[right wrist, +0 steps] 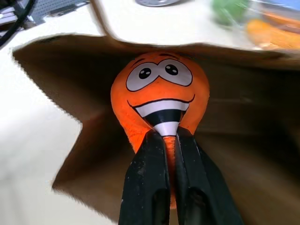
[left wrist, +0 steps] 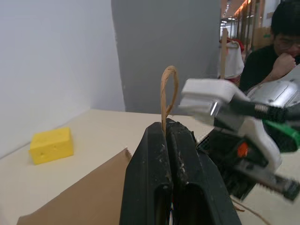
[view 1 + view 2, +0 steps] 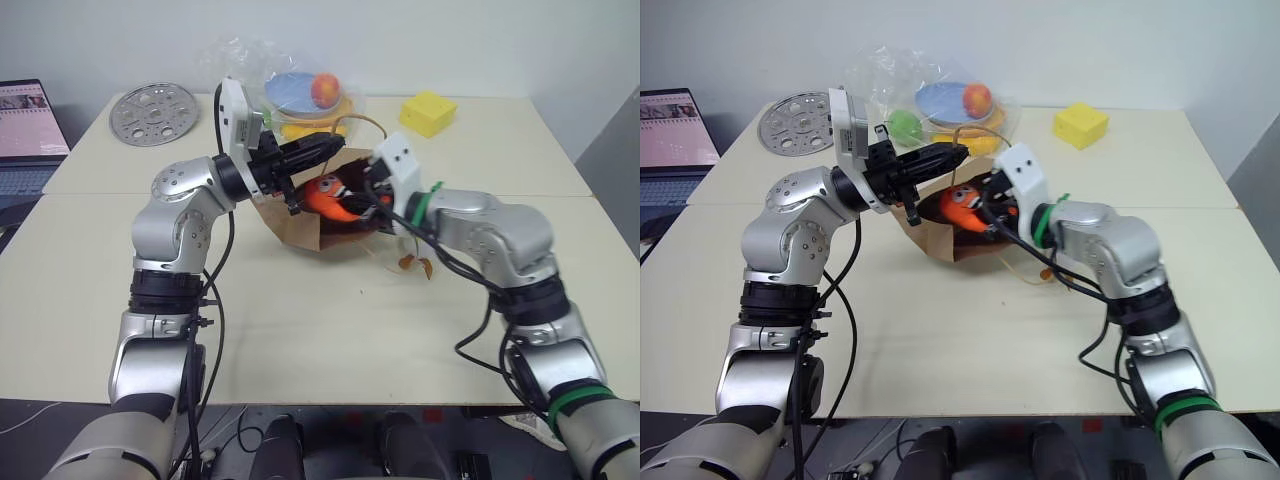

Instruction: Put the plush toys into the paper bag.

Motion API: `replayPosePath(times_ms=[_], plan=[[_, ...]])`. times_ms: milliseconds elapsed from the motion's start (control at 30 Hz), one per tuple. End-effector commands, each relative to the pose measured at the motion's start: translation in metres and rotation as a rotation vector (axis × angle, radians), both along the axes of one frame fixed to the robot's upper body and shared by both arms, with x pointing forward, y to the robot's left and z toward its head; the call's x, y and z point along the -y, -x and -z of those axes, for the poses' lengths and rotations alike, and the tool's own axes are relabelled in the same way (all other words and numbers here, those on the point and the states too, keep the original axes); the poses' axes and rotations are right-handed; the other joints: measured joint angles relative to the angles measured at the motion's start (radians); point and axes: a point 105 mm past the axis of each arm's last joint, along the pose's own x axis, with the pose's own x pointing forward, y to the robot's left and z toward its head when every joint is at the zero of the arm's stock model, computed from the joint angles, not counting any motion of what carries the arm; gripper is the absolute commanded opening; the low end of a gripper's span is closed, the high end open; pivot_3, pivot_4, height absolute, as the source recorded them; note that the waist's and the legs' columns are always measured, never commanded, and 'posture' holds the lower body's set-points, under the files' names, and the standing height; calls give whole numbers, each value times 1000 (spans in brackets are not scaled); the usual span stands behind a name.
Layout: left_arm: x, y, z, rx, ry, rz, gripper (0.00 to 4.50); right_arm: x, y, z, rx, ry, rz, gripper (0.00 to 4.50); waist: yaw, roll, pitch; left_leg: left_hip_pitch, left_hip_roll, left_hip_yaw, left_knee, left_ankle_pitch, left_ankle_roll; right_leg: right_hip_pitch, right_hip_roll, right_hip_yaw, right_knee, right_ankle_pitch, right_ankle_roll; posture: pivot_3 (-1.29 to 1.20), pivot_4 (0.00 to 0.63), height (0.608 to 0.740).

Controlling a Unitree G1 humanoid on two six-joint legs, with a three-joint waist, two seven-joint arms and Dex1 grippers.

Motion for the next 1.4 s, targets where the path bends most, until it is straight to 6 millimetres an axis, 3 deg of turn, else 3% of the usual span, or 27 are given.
replayPosePath(times_ms=[33, 133, 300, 467, 667, 767, 867, 933, 1033, 1167, 1400], plan=[[1, 7, -15, 55, 15, 10, 0, -16, -9, -11, 78, -7, -6, 73, 0, 0, 0, 0, 0, 0, 0, 0, 0, 0, 0, 0, 0, 0, 0, 0, 150, 740], [2, 7, -14, 53, 19, 8, 0, -23, -13, -9, 82, -38, -8, 800, 1, 0, 0, -1, 0, 0, 0, 0, 0, 0, 0, -1, -1, 0, 0, 0, 150, 740], [0, 7, -14, 49, 20, 1, 0, -19, -8, -15, 98, -89, -17, 2559, 2, 0, 0, -1, 0, 0, 0, 0, 0, 0, 0, -1, -1, 0, 0, 0, 150, 740], [-3, 8, -13, 45, 13, -6, 0, 9, 8, -33, 128, -165, 10, 4393, 4, 0, 0, -1, 0, -1, 0, 0, 0, 0, 0, -1, 0, 0, 0, 0, 150, 740], [-9, 8, -12, 42, 5, -12, 0, 72, 26, -50, 246, -207, 205, 4463, 17, 0, 0, -1, 0, -1, 0, 0, 0, 0, 0, -1, -1, 0, 0, 0, 150, 740], [-11, 7, -13, 43, 3, -15, 0, 124, 26, -30, 265, -130, 451, 4463, 19, 0, 0, -1, 0, -1, 0, 0, 0, 0, 0, -1, -1, 0, 0, 0, 150, 740], [-13, 6, -14, 45, 1, -17, 0, 150, 29, 2, 212, -38, 593, 4463, 22, 0, 0, -1, 0, -1, 0, 0, 0, 0, 0, -1, -1, 0, 0, 0, 150, 740], [-14, 6, -15, 45, 0, -16, 0, 156, 30, 25, 153, -16, 663, 4463, 20, 0, 0, -1, 0, 0, 0, 0, 0, 0, 0, 0, -1, 0, 0, 0, 150, 740], [-14, 5, -15, 47, -3, -17, 0, 151, 32, 39, 101, -41, 687, 4463, 7, 0, 0, 0, 0, 1, 0, 0, 0, 0, 0, 2, 0, 0, 0, 0, 150, 740], [-14, 4, -17, 51, -12, -16, 0, 125, 32, 64, -6, -101, 679, 4463, 4, 0, 0, 1, 0, 0, 0, 0, 0, 0, 0, 1, 1, 0, 0, 0, 150, 740], [-14, 5, -16, 54, -17, -18, 0, 123, 29, 81, -69, -114, 708, 4463, 15, 0, 0, 0, 0, 1, 0, 0, 0, 1, 0, 1, 0, 0, 0, 0, 150, 740]])
